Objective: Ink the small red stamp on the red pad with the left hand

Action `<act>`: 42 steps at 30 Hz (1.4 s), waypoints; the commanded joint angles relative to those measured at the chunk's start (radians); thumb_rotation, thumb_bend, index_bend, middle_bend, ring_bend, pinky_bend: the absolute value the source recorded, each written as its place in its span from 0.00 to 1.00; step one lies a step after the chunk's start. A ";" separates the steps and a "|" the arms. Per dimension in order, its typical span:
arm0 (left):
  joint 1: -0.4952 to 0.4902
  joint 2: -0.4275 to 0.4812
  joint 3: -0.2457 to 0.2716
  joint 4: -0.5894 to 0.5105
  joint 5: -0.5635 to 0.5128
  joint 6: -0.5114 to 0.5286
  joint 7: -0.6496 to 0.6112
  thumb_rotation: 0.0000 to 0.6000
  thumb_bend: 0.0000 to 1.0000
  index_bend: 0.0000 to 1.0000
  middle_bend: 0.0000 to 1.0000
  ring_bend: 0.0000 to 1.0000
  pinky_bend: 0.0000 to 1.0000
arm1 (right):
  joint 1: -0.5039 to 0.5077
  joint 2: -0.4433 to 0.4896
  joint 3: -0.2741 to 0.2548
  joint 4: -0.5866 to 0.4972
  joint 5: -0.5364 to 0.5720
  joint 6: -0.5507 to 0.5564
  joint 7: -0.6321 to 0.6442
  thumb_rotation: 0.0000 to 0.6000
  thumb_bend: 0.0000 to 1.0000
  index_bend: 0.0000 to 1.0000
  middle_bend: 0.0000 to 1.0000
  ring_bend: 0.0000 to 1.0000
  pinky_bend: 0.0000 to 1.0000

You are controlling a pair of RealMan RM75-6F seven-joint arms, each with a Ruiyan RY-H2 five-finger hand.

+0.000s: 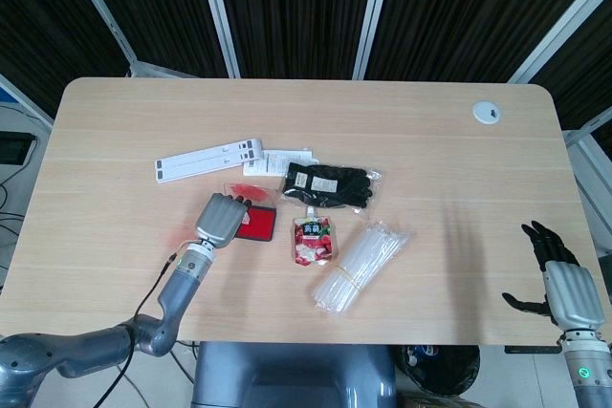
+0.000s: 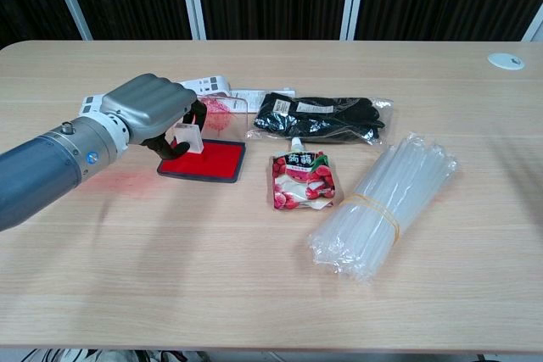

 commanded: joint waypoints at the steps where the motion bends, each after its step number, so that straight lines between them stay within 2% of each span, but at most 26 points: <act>1: -0.001 0.007 -0.005 -0.013 0.002 0.004 0.000 1.00 0.53 0.74 0.75 0.57 0.66 | 0.000 0.000 0.000 0.000 -0.001 0.000 0.000 1.00 0.19 0.00 0.00 0.00 0.18; 19: -0.004 -0.001 -0.006 -0.013 0.001 0.008 0.014 1.00 0.53 0.74 0.75 0.57 0.66 | 0.000 0.000 0.000 0.000 0.004 -0.004 0.006 1.00 0.19 0.00 0.00 0.00 0.18; 42: 0.011 -0.032 0.033 0.030 -0.003 -0.013 0.043 1.00 0.53 0.74 0.75 0.58 0.66 | -0.001 0.003 -0.002 0.000 0.003 -0.005 0.013 1.00 0.19 0.00 0.00 0.00 0.18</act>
